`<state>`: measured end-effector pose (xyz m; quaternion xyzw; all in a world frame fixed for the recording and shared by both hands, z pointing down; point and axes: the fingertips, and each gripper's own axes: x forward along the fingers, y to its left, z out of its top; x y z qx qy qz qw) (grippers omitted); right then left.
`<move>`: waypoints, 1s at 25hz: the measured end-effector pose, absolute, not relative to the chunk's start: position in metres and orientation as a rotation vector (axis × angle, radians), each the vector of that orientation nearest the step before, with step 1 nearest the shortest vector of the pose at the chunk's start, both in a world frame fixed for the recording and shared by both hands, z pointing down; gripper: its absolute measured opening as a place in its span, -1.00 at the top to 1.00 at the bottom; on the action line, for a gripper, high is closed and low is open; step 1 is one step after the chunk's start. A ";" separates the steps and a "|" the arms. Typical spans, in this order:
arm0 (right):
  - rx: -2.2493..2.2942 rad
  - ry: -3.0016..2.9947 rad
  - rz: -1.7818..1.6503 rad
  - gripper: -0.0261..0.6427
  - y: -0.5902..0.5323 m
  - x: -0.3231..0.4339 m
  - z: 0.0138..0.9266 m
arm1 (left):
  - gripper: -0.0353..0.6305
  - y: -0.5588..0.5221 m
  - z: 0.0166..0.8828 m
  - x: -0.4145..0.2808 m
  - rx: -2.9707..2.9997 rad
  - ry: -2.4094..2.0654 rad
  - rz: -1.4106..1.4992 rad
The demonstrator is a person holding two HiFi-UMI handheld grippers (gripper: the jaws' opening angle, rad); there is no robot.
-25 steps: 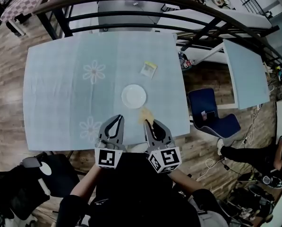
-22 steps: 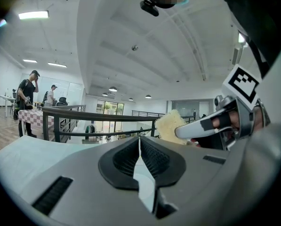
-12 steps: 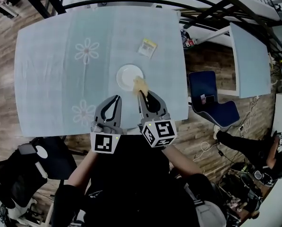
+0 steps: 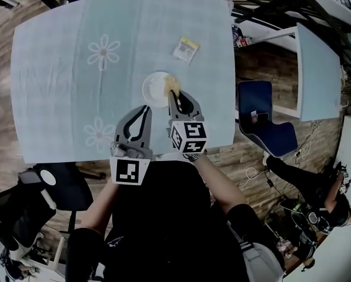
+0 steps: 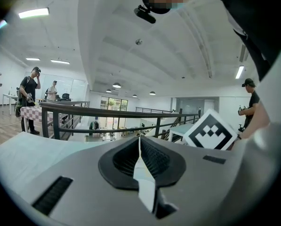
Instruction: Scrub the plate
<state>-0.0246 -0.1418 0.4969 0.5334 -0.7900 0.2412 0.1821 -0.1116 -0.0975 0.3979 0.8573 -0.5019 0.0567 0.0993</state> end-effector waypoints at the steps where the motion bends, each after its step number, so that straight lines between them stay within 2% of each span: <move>1: 1.499 -2.219 0.707 0.75 -0.144 -0.024 0.506 | 0.83 -0.098 0.401 -0.111 2.532 -1.483 0.181; 12: 1.430 -2.150 1.033 0.75 -0.172 -0.032 0.579 | 0.83 -0.110 0.430 -0.099 2.547 -1.440 0.314; 25: 1.336 -2.085 1.080 0.75 -0.191 -0.057 0.630 | 0.83 -0.127 0.455 -0.105 2.478 -1.471 0.362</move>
